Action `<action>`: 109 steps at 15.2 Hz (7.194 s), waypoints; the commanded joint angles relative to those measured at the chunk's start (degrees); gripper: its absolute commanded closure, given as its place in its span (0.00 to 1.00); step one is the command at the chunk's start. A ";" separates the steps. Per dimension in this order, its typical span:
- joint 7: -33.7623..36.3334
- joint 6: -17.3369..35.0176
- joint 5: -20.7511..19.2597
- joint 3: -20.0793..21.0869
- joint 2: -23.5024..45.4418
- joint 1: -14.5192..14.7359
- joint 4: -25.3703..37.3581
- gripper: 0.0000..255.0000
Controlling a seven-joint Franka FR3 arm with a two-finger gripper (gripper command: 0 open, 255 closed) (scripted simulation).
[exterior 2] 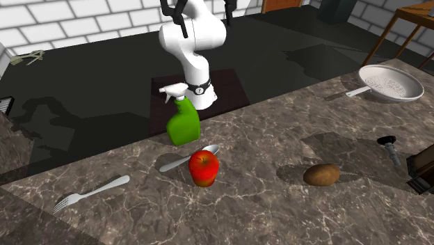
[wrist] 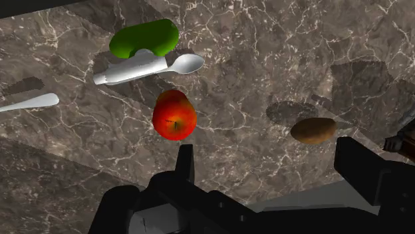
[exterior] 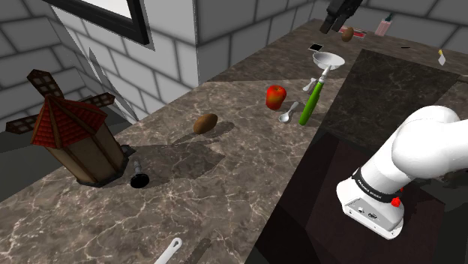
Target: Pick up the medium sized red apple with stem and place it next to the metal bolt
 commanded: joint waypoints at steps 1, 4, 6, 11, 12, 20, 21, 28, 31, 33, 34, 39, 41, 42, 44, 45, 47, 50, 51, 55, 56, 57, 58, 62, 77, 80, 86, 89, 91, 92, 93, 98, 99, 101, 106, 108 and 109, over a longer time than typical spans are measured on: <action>0.00 0.00 0.00 0.00 0.00 0.00 0.00 0.00; -1.11 3.27 -1.04 0.20 5.13 0.22 -0.57 0.00; -1.76 5.38 -1.76 0.31 8.73 0.36 -0.69 0.00; -3.17 10.35 -3.62 0.60 18.29 0.52 -0.06 0.00; -3.40 11.28 -4.01 0.66 20.29 0.54 0.22 0.00; -4.64 17.57 -7.49 1.04 36.95 0.47 4.37 0.00; -4.72 18.20 -7.98 1.07 39.10 0.46 5.12 0.00; -4.92 22.04 -10.34 1.02 49.43 0.37 8.11 0.00; -4.89 24.33 -10.41 0.94 50.17 0.28 6.57 0.00; -4.86 25.85 -10.46 0.89 50.72 0.22 5.61 0.00; -4.86 26.29 -10.47 0.87 50.89 0.21 5.34 0.00; -4.86 26.29 -10.47 0.87 50.89 0.21 5.34 0.00; -4.86 26.27 -10.47 0.87 50.89 0.21 5.35 0.00; -4.86 26.27 -10.47 0.87 50.89 0.21 5.35 1.00; -4.85 26.28 -10.47 0.88 50.87 0.21 5.33 1.00; -4.85 26.28 -10.48 0.88 50.85 0.21 5.30 1.00; -4.83 26.26 -10.48 0.89 50.80 0.22 5.27 1.00; -4.86 26.23 -10.48 0.87 50.80 0.21 5.30 1.00; -4.86 26.29 -10.47 0.87 50.89 0.20 5.34 1.00; -5.03 23.37 -10.44 0.90 49.25 0.24 6.63 1.00; -5.07 22.63 -10.43 0.90 48.87 0.25 6.98 1.00; -5.11 21.90 -10.42 0.91 48.50 0.25 7.34 1.00; -5.15 21.16 -10.41 0.91 48.14 0.26 7.72 1.00; -5.32 18.21 -10.37 0.94 46.81 0.29 9.35 1.00; -5.98 7.04 -10.24 1.04 43.49 0.40 17.23 1.00; -6.11 4.78 -10.22 1.06 43.15 0.41 19.15 1.00; -6.40 0.22 -10.19 1.10 42.79 0.45 23.35 1.00; -3.81 0.14 -9.69 2.48 43.41 1.74 23.87 1.00; -1.24 0.32 -9.22 3.83 44.26 3.03 24.37 1.00; 0.04 0.40 -9.00 4.50 44.76 3.66 24.71 1.00; 1.32 0.48 -8.79 5.16 45.32 4.31 25.13 1.00; 7.62 0.66 -7.98 8.29 48.91 7.59 28.25 1.00; 8.86 0.65 -7.88 8.88 49.78 8.25 29.08 1.00; 11.32 0.57 -7.74 10.03 51.68 9.59 30.98 1.00; 17.34 -0.06 -7.82 12.58 57.36 13.12 37.10 1.00; 19.67 -0.55 -8.02 13.44 60.01 14.64 40.18 1.00; 20.81 -0.85 -8.16 13.84 61.43 15.42 41.87 1.00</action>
